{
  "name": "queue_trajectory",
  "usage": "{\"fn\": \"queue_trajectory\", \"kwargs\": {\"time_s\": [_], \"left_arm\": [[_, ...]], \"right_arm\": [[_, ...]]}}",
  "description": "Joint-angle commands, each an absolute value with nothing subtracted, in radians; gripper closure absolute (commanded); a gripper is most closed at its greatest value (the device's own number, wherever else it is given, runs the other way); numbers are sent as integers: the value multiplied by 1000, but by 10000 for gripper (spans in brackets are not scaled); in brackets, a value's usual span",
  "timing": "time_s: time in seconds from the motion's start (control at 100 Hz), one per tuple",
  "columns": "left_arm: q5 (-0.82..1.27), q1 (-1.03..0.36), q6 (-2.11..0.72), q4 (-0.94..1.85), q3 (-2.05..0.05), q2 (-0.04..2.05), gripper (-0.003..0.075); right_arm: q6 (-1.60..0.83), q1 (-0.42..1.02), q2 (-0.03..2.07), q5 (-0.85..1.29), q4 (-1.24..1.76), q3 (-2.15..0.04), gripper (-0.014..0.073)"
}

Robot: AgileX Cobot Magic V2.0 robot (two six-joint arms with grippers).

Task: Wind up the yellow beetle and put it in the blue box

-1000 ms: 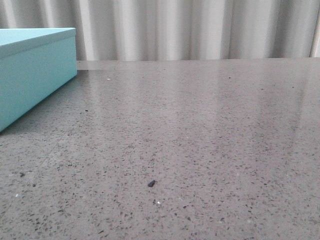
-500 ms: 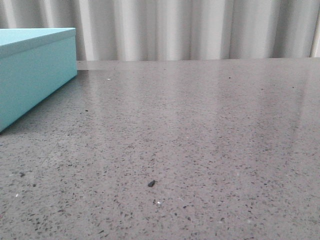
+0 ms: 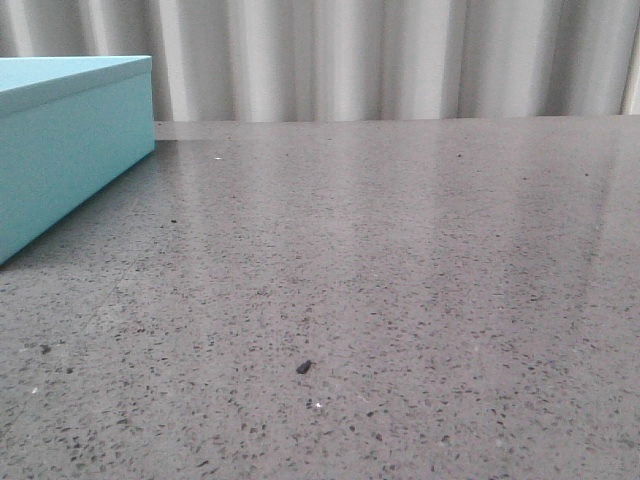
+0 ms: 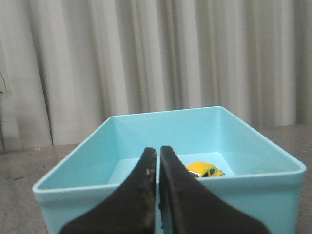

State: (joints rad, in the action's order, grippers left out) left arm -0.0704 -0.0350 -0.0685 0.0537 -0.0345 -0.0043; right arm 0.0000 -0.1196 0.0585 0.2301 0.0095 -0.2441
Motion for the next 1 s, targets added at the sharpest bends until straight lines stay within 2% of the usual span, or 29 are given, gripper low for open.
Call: {"fn": "queue_trajectory", "kwargs": {"time_s": [0.0,0.05,0.16,0.43,0.99], "left_arm": [[-162,-34,19,15,-4,-38,741],[-166,-34,19,16,30,-36,741],[39,-34,19,16,26,-36,741],[267,-34,19,16,26,-36,741],[270,-34,19,16,26,-36,741]], "right_arm": [[-11,-120,70,154,0,-272,655],[-11,-120,70,154,0,-272,655],[-11,-120,70,154,0,-272,655],[-11,-120,70,154,0,-272,655],[-11,-120,70,154,0,-272,655]]}}
